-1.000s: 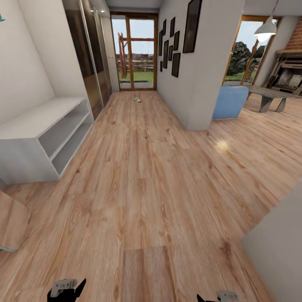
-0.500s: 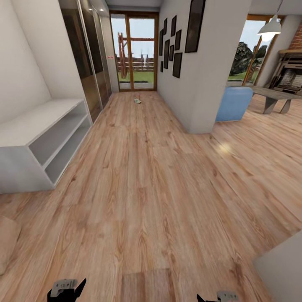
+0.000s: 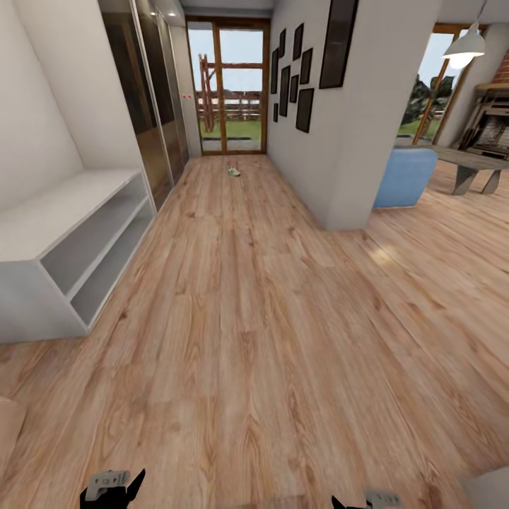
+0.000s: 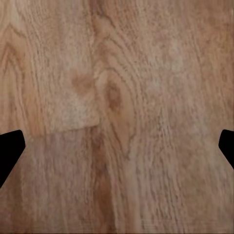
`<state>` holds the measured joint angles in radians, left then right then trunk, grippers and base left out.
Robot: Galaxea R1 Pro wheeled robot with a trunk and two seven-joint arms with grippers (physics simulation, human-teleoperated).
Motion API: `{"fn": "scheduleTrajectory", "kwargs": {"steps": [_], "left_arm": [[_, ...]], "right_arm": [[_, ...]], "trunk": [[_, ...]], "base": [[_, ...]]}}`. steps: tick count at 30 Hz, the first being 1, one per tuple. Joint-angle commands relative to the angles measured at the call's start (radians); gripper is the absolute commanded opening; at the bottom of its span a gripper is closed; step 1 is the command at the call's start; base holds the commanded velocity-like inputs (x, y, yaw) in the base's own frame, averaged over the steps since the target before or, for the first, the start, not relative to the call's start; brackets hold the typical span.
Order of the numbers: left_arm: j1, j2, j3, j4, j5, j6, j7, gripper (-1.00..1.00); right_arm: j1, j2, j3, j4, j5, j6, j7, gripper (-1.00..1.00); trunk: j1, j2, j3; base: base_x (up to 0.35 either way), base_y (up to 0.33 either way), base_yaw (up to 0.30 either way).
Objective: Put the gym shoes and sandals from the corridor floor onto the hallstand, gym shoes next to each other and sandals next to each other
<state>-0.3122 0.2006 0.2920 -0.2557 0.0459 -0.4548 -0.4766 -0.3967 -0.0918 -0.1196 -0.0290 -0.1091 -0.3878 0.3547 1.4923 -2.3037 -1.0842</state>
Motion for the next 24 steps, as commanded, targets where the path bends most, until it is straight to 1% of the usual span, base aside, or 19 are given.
{"fn": "scheduleTrajectory", "kwargs": {"steps": [1, 24], "left_arm": [[-0.001, 0.000, 0.005, 0.001, 0.005, 0.001, -0.010, 1.00], [-0.001, 0.000, 0.006, 0.001, 0.005, 0.000, -0.010, 1.00]], "right_arm": [[-0.001, 0.000, -0.005, 0.001, -0.011, 0.000, 0.010, 1.00], [-0.001, 0.000, -0.005, 0.001, -0.011, 0.000, 0.010, 1.00]], "trunk": [[0.000, 0.000, -0.001], [0.000, 0.000, -0.001]], "base": [[0.308, 0.125, 0.000], [0.308, 0.124, 0.000]]}}
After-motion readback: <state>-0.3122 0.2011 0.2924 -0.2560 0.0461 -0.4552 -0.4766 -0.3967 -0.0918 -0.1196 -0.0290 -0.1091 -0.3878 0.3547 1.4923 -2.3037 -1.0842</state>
